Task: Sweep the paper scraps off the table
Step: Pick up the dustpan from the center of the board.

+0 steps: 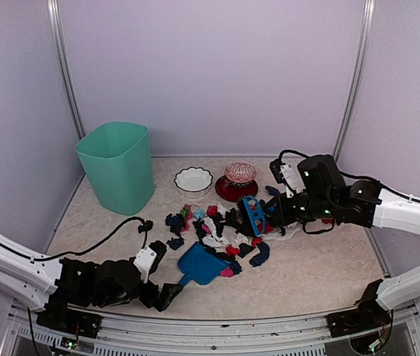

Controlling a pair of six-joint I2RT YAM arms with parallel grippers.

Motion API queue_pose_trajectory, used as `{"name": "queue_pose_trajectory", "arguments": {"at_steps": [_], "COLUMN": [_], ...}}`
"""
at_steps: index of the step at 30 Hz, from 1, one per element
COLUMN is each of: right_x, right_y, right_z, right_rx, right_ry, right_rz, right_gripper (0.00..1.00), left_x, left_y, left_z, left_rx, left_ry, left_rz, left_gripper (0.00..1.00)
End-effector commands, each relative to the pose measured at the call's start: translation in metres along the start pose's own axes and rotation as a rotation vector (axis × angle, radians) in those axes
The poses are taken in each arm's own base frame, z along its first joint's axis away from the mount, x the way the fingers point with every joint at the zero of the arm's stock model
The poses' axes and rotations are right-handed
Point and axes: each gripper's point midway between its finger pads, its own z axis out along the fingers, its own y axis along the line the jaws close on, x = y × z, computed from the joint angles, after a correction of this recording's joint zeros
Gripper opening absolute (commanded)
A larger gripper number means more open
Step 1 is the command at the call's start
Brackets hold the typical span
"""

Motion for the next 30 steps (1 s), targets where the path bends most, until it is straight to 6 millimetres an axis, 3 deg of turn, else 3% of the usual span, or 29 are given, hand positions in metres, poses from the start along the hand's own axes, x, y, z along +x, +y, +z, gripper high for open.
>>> {"name": "queue_pose_trajectory", "arguments": {"at_steps": [1,9,15,22,30], "right_x": [-0.005,0.002,0.008,0.009,0.01], "right_y": [-0.004,-0.006,-0.009,-0.009,-0.01], "right_z": [-0.006,-0.006,-0.007,-0.006,-0.006], "right_rx": [0.006,0.009,0.013,0.016,0.017], "right_ry": [-0.035,-0.024,-0.016,-0.008,-0.007], "right_rz": [0.025,0.063,0.068,0.06,0.052], "right_gripper": [0.0,0.0,0.0,0.0,0.0], "left_x": [-0.029,-0.01,-0.004,0.003,0.008], "left_y": [-0.001,0.001,-0.015,-0.025,-0.021], "left_z": [-0.012,0.005,0.029,0.047,0.056], "left_rx": [0.023,-0.034,-0.062,-0.077,-0.084], "left_ry": [-0.233,-0.208,-0.17,-0.152,-0.128], "left_rz": [-0.017,0.094,0.163,0.219,0.216], "left_gripper": [0.99,0.96,0.92,0.86,0.74]}}
